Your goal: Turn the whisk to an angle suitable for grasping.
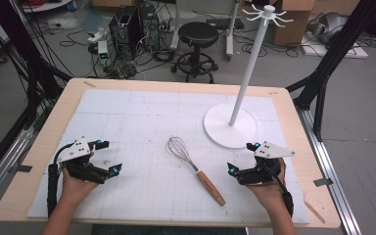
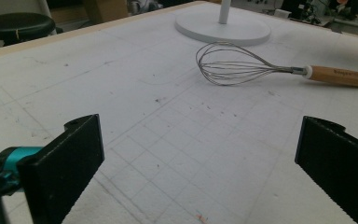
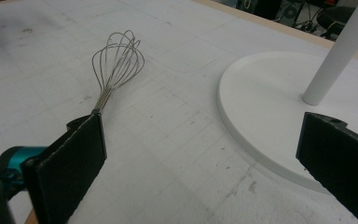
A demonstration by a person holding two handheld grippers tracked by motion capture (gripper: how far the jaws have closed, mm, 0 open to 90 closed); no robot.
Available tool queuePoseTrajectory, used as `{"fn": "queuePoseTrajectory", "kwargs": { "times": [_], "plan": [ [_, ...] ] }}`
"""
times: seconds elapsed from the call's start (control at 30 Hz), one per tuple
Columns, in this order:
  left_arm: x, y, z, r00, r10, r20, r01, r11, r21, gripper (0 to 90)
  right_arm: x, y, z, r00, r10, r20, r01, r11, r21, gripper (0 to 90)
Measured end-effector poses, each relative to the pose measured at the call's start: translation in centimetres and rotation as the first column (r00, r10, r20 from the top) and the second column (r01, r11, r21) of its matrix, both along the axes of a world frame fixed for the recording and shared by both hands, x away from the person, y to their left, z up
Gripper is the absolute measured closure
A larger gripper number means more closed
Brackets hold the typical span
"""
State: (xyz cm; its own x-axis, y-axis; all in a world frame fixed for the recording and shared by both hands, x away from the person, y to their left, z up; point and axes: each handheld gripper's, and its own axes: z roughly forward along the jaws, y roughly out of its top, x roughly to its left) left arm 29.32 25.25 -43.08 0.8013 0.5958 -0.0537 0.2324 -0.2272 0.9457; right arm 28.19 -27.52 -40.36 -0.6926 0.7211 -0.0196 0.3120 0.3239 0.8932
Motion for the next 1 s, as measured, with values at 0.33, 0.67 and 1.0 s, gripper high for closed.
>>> {"fn": "queuePoseTrajectory", "kwargs": {
  "times": [0.33,0.67,1.0],
  "plan": [
    [-0.9,-0.3,0.2,1.0000,0.007,-0.002,-0.007,1.0000,0.000,1.7,-1.4,0.5,-0.2,0.9998,0.016,-0.008,-0.016,0.9999,0.006,0.3],
    [-1.7,-0.3,0.3,0.9998,0.018,-0.006,-0.018,0.9988,-0.045,1.7,-3.3,3.5,0.0,0.9975,0.069,-0.018,-0.069,0.9972,-0.027,0.4],
    [-1.4,-0.5,0.2,1.0000,0.005,-0.003,-0.005,0.9996,-0.030,1.7,-2.6,6.6,-0.5,0.9949,0.082,-0.058,-0.087,0.9918,-0.093,0.4]
  ]
}}
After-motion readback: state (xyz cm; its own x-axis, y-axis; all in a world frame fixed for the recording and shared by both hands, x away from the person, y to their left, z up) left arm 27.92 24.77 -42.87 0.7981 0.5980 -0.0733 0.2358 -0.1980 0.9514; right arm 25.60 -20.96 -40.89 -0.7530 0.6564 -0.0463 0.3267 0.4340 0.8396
